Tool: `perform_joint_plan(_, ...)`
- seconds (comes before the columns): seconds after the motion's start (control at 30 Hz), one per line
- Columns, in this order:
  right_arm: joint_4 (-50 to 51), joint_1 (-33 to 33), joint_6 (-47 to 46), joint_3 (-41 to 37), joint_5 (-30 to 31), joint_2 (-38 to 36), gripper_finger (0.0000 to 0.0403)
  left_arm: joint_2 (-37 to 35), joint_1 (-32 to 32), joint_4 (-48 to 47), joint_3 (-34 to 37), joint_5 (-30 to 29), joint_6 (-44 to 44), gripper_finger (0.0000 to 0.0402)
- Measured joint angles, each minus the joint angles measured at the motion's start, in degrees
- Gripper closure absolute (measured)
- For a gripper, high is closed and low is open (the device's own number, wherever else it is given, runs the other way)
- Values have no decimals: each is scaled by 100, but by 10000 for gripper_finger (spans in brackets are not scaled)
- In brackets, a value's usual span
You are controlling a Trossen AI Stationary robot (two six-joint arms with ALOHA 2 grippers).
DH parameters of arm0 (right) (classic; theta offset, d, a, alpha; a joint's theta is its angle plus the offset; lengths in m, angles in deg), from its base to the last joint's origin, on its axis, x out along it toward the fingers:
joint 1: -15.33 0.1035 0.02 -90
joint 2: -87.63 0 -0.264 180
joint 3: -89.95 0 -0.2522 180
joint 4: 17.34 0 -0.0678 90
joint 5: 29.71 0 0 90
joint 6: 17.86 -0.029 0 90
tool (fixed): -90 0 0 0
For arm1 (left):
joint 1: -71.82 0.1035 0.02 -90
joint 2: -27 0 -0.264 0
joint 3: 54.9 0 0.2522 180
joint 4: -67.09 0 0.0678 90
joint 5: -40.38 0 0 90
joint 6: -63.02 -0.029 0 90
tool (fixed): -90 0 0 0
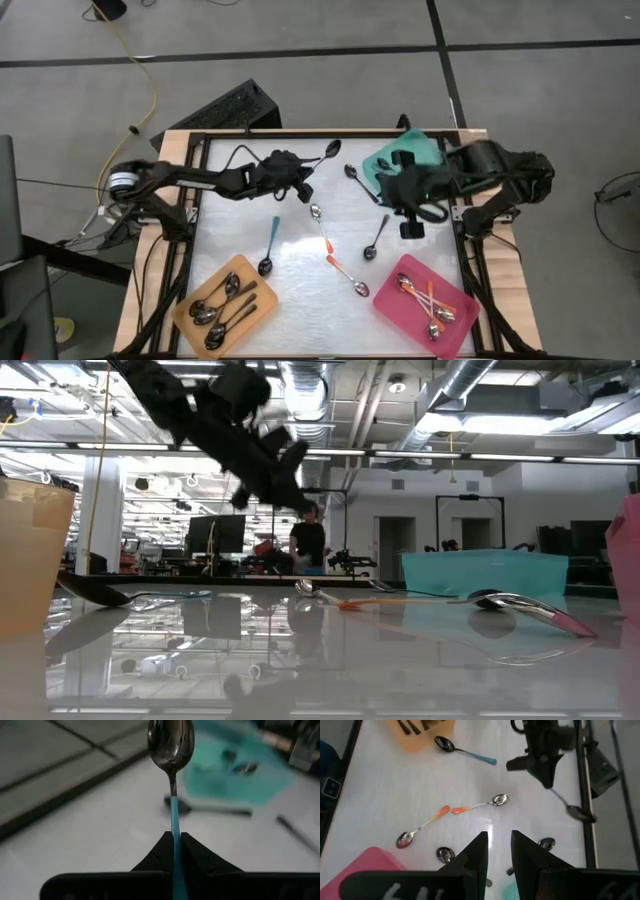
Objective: Sort silverware by color (type)
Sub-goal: Put the blue spoon into the blue bin
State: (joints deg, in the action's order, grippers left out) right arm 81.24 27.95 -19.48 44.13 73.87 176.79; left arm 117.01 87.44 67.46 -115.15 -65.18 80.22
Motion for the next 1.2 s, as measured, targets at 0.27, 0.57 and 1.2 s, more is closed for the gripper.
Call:
perform_joint_plan(0.27,-1708,850,-550,-2462,967,-1067,310,-1029,-1031,297,-8,-884,-398,401)
perform_joint_plan(0.57,-8631,969,-572,-7256,960,-2241,310,-1311,-2207,1200,-17,-1531,-805,401)
perform_joint_plan(1.2,-14865,686,158,-8646,1056,-417,256,-1119,-3345,5297,1443,-1030,-1442,401)
